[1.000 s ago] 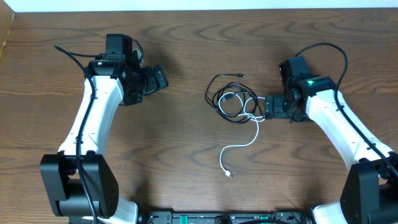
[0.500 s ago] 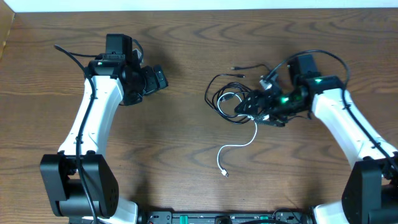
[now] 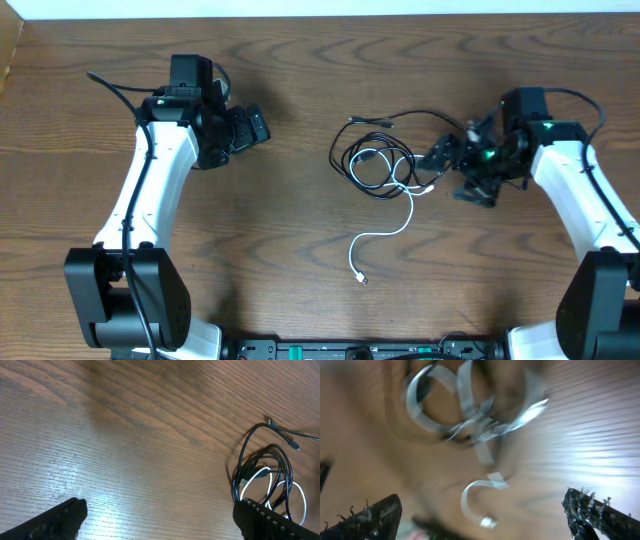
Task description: Untangle cables
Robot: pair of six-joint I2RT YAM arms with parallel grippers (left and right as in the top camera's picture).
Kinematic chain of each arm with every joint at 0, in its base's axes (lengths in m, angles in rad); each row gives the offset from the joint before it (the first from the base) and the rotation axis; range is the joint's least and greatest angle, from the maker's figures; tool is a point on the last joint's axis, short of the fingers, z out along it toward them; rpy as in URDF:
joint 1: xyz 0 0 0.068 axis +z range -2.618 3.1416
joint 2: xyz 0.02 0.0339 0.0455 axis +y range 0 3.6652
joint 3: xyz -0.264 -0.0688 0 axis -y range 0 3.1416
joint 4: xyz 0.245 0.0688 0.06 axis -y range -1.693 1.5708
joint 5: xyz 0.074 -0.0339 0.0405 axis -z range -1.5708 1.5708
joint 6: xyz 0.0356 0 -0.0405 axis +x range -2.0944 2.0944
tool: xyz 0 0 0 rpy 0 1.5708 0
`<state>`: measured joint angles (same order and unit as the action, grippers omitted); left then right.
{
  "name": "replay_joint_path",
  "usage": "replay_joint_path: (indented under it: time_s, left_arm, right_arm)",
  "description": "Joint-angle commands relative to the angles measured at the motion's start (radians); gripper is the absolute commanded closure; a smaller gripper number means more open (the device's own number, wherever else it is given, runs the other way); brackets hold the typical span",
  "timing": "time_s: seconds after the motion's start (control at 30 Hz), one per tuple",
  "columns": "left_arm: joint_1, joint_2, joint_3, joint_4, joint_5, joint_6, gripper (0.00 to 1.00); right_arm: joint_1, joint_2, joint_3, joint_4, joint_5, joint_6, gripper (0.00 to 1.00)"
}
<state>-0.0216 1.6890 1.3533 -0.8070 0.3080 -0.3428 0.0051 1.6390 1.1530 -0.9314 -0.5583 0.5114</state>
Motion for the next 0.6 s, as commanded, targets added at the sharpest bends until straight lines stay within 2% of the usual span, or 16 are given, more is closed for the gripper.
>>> replay_joint_path:
  time_s: [0.0,0.13,0.2,0.27,0.3,0.33,0.37,0.47,0.57]
  left_arm:
    - [0.002,0.006,-0.008,-0.003,-0.014,0.002,0.02]
    - [0.002,0.006,-0.008,-0.003,-0.014,0.002,0.02]
    - [0.002,0.006,-0.008,-0.003,-0.014,0.002,0.02]
    - [0.002,0.006,-0.008,-0.003,-0.014,0.002,0.02]
    - [0.002,0.006,-0.008,-0.003,-0.014,0.002,0.02]
    - [0.002,0.006,-0.008,-0.003,-0.014,0.002,0.02]
    - [0.002,0.006,-0.008,-0.003,-0.014,0.002,0.02]
    - [0.002,0.006,-0.008,-0.003,-0.014,0.002,0.02]
    - [0.002,0.006,-0.008,-0.003,-0.014,0.002,0.02]
  right_arm:
    - [-0.054,-0.001,0.011,-0.011,0.135,0.130,0.01]
    - [-0.076,-0.001,0.011,-0.042,-0.059,0.129,0.01]
    - [-0.064,-0.001,0.011,-0.074,-0.058,0.099,0.01]
    - [-0.043,-0.001,0.010,-0.106,-0.006,0.066,0.07]
    - [-0.032,-0.001,0.010,-0.117,0.033,0.066,0.12]
    - [-0.018,-0.001,0.010,-0.124,0.070,0.065,0.29]
    - [0.000,-0.001,0.010,-0.128,0.100,0.058,0.54]
    - [0.075,-0.001,0.009,-0.132,0.164,0.040,0.99]
    - [0.152,-0.001,0.009,-0.117,0.238,0.040,0.99]
